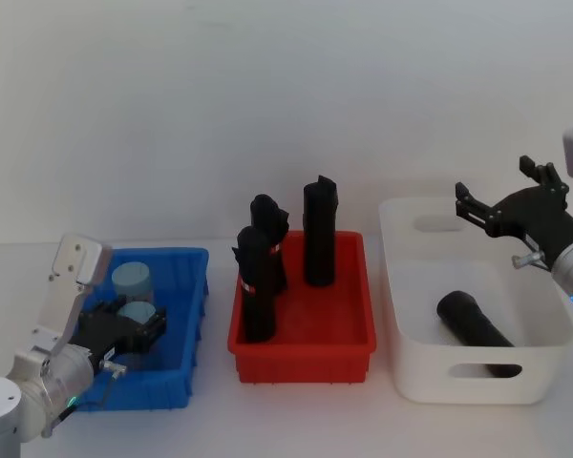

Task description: Pick the cotton swabs from the blue box and place them into the white box.

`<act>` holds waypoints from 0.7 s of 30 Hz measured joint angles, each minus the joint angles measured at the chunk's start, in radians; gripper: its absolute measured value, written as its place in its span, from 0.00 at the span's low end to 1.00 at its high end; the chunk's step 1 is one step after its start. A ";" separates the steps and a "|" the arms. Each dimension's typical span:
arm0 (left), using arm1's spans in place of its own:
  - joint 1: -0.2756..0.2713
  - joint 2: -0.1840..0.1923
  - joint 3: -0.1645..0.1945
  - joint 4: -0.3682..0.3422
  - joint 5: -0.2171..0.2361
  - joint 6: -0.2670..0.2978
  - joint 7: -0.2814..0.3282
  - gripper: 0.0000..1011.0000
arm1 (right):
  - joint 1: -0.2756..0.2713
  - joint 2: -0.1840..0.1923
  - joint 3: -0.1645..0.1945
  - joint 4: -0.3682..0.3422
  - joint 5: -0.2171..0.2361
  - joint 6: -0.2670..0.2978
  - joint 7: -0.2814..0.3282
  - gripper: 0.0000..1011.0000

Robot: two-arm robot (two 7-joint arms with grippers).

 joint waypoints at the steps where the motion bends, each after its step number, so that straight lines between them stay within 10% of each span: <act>1: 0.000 0.000 0.000 0.000 0.000 0.000 0.000 0.66 | 0.000 0.000 0.000 0.000 0.000 0.000 0.000 0.99; 21: -0.001 -0.001 0.000 0.000 0.000 -0.002 0.000 0.66 | 0.000 0.000 0.000 0.000 0.000 0.000 0.000 0.99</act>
